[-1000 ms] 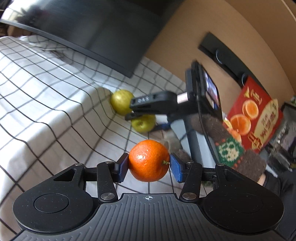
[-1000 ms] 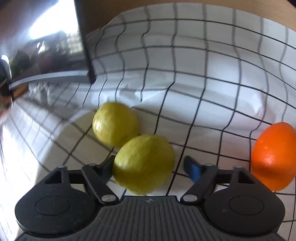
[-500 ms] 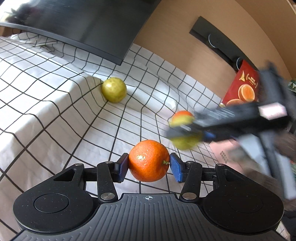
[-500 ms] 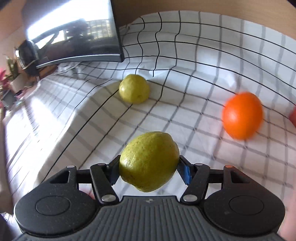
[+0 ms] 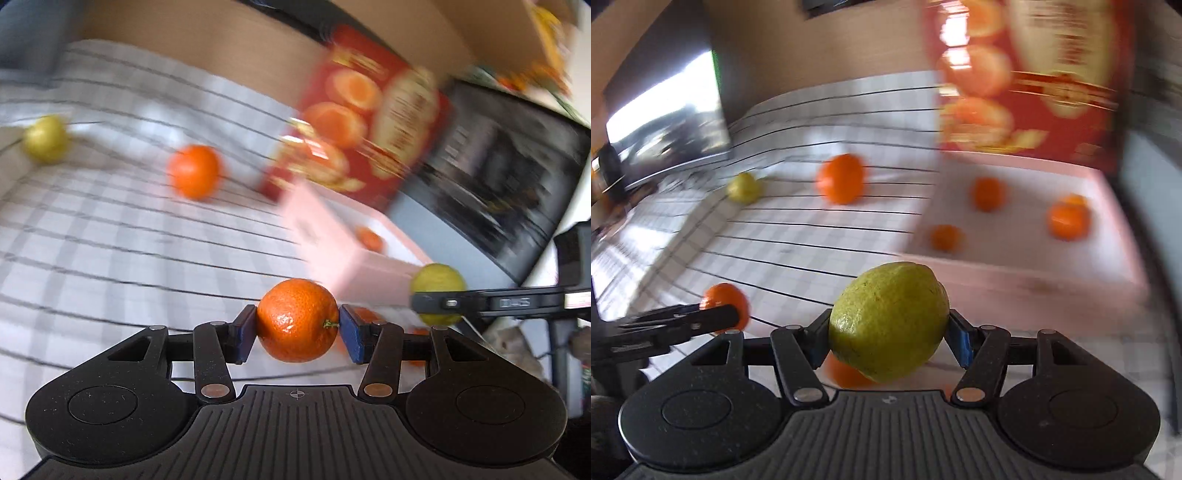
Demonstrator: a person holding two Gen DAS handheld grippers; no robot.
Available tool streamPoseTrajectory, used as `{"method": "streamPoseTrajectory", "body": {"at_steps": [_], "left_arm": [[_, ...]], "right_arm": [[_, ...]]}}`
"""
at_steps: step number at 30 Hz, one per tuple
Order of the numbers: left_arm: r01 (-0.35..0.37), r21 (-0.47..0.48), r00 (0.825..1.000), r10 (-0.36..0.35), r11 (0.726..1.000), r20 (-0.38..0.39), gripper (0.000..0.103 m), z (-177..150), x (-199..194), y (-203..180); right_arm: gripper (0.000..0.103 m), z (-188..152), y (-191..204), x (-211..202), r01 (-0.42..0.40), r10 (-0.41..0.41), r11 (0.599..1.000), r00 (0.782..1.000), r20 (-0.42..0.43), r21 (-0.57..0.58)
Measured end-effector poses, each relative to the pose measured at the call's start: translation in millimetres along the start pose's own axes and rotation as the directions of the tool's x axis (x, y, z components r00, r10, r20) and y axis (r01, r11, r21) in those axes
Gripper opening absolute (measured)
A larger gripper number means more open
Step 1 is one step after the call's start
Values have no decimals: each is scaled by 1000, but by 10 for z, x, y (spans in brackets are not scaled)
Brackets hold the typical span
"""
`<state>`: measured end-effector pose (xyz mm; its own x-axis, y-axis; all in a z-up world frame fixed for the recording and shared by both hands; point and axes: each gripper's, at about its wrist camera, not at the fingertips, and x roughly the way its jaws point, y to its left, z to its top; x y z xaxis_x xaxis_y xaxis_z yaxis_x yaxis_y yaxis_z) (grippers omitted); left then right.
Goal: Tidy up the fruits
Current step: 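Lower the pear into the pink box with the right gripper while the left gripper drops its orange inside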
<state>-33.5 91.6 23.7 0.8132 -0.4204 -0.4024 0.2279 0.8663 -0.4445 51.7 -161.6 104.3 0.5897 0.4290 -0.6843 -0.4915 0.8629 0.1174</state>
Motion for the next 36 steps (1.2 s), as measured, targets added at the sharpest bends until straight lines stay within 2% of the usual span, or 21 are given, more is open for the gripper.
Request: {"method": "streamPoseTrajectory", "body": {"at_steps": [4, 8, 10, 12, 15, 17, 19, 22, 24, 26, 29, 31, 36], "left_arm": [[87, 114, 995, -80, 990, -67, 53, -57, 167, -489], [166, 170, 976, -136, 971, -172, 53, -119, 357, -835], [173, 183, 970, -134, 968, -203, 53, -125, 450, -952], [161, 198, 971, -120, 967, -205, 53, -66, 521, -1023], [153, 184, 977, -121, 971, -174, 53, 248, 686, -1083], [135, 164, 985, -115, 977, -130, 53, 567, 858, -1105], [88, 178, 993, -72, 980, -94, 53, 888, 1093, -1132], [54, 195, 992, -30, 979, -126, 54, 1255, 1577, -1113], [6, 163, 990, 17, 987, -138, 53, 1390, 1864, -1003], [-21, 119, 991, 37, 993, -131, 53, 1435, 1971, -886], [52, 42, 993, -48, 998, -104, 52, 1434, 1893, -662], [98, 25, 992, -96, 995, -83, 52, 1415, 1785, -543], [69, 59, 997, -67, 996, -21, 52, 1356, 1504, -351]], "right_arm": [[63, -260, -446, -245, 75, -75, 995, 997, 4, 61], [63, -479, -735, -356, 111, -111, 990, 994, -1, 91], [63, -542, -826, -397, 117, -118, 987, 993, 4, 107], [63, -590, -876, -446, 118, -121, 987, 992, 20, 113], [63, -615, -933, -537, 120, -127, 986, 991, 52, 116], [63, -554, -945, -600, 112, -121, 987, 989, 82, 114], [63, -440, -921, -666, 107, -120, 989, 984, 128, 100], [63, -236, -833, -735, 100, -111, 993, 977, 183, 69], [63, -75, -790, -728, 86, -98, 994, 977, 190, 69], [63, 70, -747, -693, 82, -93, 995, 978, 185, 65], [63, 268, -689, -615, 111, -118, 993, 977, 177, 49], [63, 393, -686, -519, 116, -122, 992, 980, 157, 50], [63, 650, -717, -74, 130, -136, 988, 989, 61, 87]]}}
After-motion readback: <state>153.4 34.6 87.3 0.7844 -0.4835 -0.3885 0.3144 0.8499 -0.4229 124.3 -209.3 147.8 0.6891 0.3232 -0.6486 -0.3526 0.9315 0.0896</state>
